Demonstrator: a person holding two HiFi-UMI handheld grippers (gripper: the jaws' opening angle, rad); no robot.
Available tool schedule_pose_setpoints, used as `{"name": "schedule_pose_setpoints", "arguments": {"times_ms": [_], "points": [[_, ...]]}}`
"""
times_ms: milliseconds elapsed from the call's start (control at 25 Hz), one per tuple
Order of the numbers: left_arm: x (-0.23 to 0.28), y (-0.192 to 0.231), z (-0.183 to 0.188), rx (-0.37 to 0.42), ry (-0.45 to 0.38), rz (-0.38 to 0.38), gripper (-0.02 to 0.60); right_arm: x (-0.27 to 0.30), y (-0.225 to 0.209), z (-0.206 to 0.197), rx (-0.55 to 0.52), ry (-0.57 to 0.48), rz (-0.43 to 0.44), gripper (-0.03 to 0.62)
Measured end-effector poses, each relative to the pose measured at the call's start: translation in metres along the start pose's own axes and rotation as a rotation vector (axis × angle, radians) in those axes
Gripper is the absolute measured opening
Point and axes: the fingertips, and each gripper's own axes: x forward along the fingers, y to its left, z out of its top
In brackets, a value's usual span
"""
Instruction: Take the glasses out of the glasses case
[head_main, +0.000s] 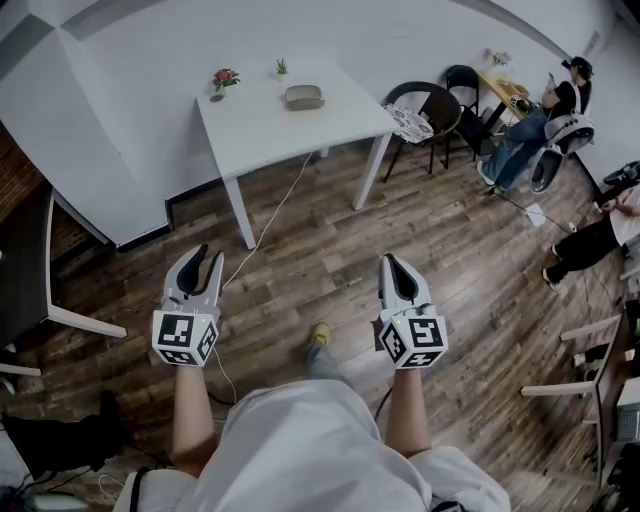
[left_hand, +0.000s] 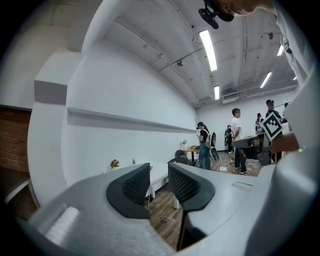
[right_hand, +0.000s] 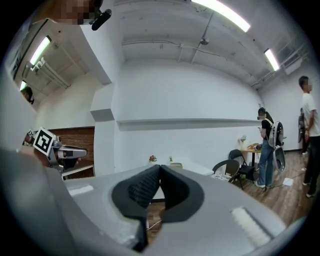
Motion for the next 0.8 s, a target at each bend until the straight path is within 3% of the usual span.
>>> {"name": "schedule_pose_setpoints", "arguments": {"times_ms": [800], "points": [[0.187, 0.019, 0.012, 0.012, 0.042, 0.035, 0.112, 0.155, -0.121, 0.011, 0.038, 0.034, 0.040, 0.003]]}}
